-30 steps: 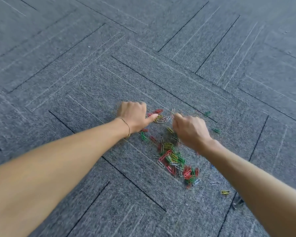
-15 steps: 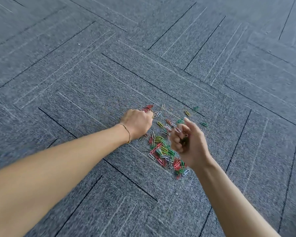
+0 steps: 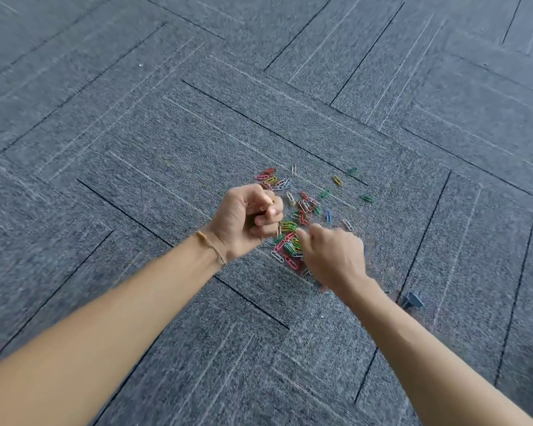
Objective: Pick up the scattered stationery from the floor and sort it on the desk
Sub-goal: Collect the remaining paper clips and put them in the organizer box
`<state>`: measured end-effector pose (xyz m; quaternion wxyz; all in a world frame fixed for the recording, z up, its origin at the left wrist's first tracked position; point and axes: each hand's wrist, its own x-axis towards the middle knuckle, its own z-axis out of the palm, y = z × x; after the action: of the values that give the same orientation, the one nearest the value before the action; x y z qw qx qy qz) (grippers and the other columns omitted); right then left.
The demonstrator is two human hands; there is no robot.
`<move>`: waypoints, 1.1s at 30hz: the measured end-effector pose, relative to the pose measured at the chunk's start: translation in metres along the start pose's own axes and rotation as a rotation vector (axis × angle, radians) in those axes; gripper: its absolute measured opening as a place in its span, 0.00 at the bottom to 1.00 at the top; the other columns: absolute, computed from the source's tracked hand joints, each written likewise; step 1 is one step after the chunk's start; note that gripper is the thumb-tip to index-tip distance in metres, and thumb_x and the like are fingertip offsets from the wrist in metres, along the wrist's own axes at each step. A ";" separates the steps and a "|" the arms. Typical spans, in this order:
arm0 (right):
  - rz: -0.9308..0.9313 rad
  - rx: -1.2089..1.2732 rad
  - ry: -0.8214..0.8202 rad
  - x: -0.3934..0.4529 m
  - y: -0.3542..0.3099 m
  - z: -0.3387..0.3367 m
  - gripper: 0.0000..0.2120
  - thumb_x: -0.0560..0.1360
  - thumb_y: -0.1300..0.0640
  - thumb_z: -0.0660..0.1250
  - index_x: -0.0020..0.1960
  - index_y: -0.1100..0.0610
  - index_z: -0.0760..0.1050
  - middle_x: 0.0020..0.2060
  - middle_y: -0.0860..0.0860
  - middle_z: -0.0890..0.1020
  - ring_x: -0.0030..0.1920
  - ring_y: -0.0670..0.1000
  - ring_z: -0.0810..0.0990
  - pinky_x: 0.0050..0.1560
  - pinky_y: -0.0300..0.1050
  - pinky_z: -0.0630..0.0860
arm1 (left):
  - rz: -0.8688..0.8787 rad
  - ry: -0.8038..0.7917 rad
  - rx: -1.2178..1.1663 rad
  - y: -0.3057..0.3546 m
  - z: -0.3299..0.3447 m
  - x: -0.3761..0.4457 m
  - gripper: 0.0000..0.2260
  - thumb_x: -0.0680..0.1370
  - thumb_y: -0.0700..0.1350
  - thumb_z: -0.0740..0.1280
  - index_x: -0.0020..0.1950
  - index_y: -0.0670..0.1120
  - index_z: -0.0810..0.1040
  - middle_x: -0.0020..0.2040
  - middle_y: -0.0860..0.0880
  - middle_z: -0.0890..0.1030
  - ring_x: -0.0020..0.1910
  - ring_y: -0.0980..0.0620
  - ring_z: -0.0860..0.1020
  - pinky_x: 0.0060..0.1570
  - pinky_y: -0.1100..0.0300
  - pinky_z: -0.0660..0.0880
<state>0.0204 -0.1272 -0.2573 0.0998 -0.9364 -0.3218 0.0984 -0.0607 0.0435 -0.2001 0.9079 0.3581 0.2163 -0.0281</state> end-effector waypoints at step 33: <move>0.106 1.062 -0.189 0.008 -0.001 -0.012 0.15 0.77 0.62 0.59 0.32 0.55 0.65 0.24 0.49 0.66 0.24 0.47 0.59 0.26 0.43 0.55 | 0.145 0.522 1.641 -0.042 -0.020 0.008 0.19 0.82 0.59 0.57 0.38 0.49 0.71 0.29 0.53 0.73 0.28 0.53 0.71 0.29 0.61 0.64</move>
<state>0.0286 -0.1228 -0.2464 0.5248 -0.7592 -0.1874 0.3361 -0.0697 0.0269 -0.2434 0.2830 0.9083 0.3060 -0.0343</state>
